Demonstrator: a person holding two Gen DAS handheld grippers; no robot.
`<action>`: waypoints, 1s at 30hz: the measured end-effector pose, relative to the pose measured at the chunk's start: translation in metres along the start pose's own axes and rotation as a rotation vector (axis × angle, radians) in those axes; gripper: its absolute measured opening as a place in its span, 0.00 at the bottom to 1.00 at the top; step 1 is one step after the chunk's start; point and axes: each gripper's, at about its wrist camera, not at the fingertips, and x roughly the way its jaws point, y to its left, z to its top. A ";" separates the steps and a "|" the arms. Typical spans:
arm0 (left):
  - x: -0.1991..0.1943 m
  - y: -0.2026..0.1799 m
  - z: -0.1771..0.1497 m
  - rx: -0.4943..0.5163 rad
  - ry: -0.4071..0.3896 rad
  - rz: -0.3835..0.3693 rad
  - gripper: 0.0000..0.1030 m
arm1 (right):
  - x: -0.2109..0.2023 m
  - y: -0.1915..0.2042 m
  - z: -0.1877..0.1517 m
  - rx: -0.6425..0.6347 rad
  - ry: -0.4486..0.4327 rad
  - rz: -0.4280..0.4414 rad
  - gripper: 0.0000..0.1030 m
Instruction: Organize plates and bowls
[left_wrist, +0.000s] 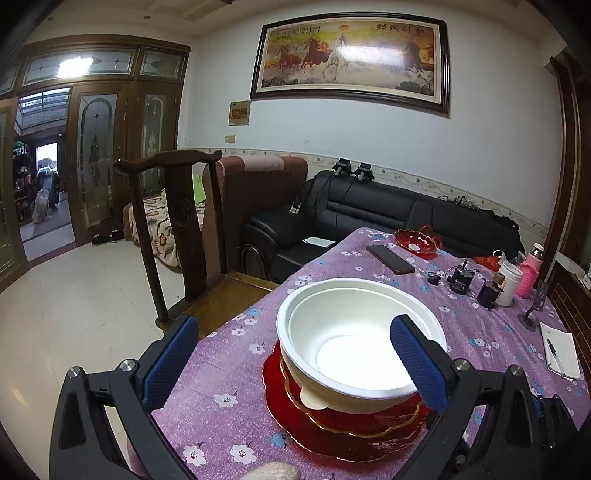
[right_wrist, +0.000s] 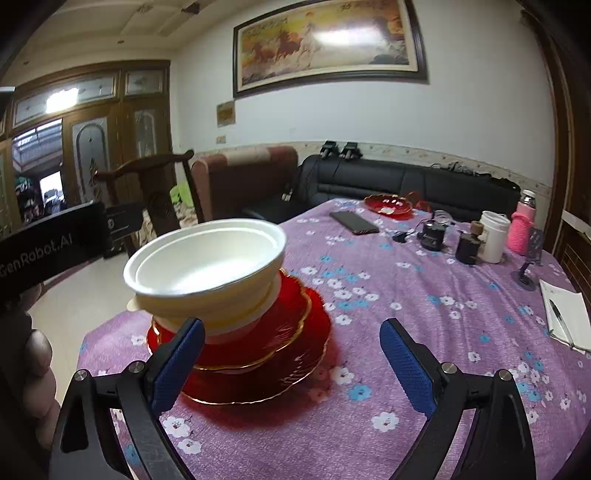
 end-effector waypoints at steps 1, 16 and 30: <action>0.001 0.000 0.000 0.001 0.006 0.000 1.00 | 0.002 0.001 0.000 -0.003 0.007 0.005 0.95; 0.009 -0.012 -0.010 0.044 0.090 0.024 1.00 | 0.014 0.011 -0.001 -0.043 0.058 -0.004 0.95; 0.012 -0.017 -0.015 0.060 0.139 0.020 1.00 | 0.020 0.009 -0.001 -0.027 0.089 -0.001 0.95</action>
